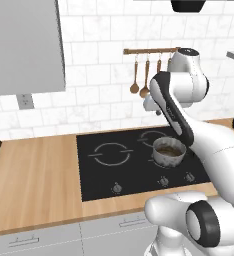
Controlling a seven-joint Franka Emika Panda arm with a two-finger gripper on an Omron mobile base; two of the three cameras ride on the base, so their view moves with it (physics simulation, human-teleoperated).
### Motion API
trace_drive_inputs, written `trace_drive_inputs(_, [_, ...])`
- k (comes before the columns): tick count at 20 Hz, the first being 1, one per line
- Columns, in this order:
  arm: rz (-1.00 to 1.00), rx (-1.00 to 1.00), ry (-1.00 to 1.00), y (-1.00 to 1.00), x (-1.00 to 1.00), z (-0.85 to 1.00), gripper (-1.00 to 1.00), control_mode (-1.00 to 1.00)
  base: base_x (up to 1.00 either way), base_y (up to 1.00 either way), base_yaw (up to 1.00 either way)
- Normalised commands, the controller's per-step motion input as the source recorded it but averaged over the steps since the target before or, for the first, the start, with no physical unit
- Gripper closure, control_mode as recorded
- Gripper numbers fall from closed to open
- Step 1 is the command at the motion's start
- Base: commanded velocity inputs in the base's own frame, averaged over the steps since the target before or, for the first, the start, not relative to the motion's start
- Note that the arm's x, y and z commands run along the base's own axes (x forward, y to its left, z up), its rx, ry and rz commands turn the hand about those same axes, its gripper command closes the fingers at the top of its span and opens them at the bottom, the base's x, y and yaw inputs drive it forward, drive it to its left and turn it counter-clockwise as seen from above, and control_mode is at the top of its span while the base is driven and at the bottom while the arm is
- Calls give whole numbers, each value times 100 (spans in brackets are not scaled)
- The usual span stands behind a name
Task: Turn off the front right burner of the stove.
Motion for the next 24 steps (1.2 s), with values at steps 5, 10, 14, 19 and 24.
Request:
trace_drive_inputs(5, [-2, 1, 0, -23, -17, -7, -100, -100, 0, 0, 0])
trace_drive_inputs(10, [-5, 0, -9, -79, -53, -30, -100, -100, 0, 0, 0])
trace_drive_inputs(14, [-1, 0, -13, -100, -62, -41, -100, -100, 0, 0, 0])
trace_drive_inputs(19, [0, 0, -21, -100, -49, -26, -100, -100, 0, 0, 0])
trace_drive_inputs(24, [2, 0, -21, -100, -46, -25, -100, -100, 0, 0, 0])
